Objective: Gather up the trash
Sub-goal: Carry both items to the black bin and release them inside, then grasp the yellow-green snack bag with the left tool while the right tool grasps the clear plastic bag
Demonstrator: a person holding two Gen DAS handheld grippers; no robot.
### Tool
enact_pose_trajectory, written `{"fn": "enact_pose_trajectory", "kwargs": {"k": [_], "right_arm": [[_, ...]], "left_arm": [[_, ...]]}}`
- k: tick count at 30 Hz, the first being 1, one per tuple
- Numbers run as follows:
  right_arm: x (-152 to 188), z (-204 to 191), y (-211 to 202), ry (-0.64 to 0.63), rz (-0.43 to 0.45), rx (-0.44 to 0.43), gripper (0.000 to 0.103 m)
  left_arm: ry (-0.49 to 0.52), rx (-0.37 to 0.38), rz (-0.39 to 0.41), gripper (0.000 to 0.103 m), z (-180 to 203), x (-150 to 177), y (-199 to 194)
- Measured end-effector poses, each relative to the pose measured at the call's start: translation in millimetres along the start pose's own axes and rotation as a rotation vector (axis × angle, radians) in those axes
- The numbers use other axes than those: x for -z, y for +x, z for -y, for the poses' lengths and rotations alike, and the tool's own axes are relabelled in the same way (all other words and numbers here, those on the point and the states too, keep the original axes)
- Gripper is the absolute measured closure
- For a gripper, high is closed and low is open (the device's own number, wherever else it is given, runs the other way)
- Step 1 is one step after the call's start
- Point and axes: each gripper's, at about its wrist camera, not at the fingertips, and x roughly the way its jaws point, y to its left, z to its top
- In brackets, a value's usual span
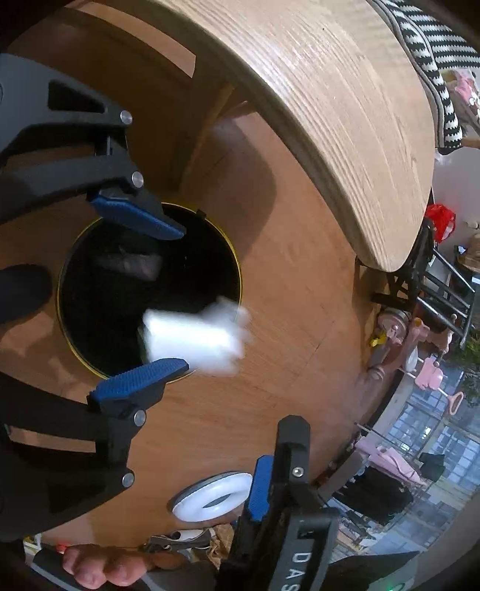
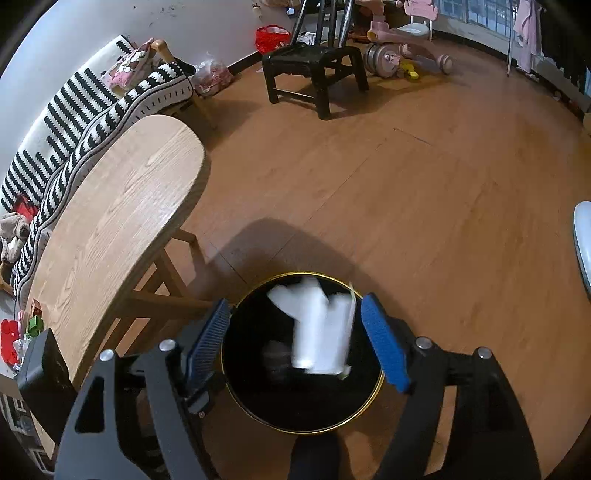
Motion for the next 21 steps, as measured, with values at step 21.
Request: {"fn": "enact_pose_trajectory", "kwargs": {"k": [21], "right_arm": [[75,-350,-68,-0.437,0.077,-0.415,0.018]], "left_arm": [[-0.316,-0.498,0.306,0.008,-236,134,-327]]}}
